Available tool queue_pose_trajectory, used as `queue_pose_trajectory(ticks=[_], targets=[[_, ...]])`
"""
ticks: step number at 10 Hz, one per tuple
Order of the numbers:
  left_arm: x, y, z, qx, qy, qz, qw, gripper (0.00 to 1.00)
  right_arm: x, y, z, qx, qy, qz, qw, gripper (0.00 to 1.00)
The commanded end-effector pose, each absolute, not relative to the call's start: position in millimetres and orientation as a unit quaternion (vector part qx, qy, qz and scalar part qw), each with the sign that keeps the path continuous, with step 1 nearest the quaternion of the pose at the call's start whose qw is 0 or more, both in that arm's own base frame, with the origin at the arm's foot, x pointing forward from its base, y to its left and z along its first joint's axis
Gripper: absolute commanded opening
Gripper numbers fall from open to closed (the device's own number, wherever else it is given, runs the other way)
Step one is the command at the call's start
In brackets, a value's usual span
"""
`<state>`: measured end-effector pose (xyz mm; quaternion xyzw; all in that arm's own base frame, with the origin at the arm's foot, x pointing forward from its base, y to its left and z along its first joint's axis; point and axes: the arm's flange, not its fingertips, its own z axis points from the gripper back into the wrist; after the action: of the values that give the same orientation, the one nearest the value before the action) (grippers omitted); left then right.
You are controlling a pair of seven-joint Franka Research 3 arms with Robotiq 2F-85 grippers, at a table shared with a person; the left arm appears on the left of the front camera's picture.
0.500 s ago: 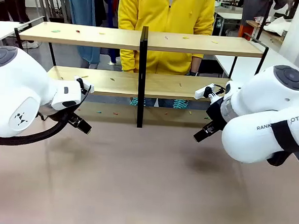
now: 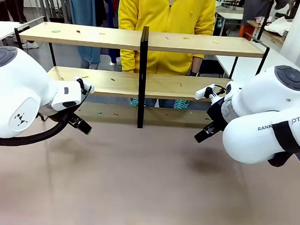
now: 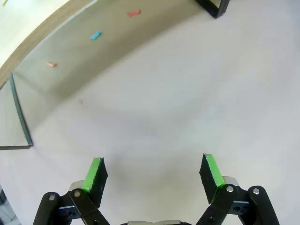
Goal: Clean the shelves.
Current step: Pick up the Duster when the human hands it over.
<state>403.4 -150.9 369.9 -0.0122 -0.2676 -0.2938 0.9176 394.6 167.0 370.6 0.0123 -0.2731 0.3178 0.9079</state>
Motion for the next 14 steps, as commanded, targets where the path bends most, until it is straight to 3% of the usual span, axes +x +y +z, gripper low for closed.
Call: queue_pose_trajectory(ticks=[1,14], targets=[[403.4,-151.1,370.0,-0.012,-0.268,-0.294,0.917,1.0,394.7,167.0,370.7,0.013,-0.273,0.318,0.908,1.0],[403.4,-150.9,369.9,-0.012,-0.268,-0.294,0.918,1.0,389.3,162.7,380.6,0.03,-0.256,0.33,0.908,1.0]])
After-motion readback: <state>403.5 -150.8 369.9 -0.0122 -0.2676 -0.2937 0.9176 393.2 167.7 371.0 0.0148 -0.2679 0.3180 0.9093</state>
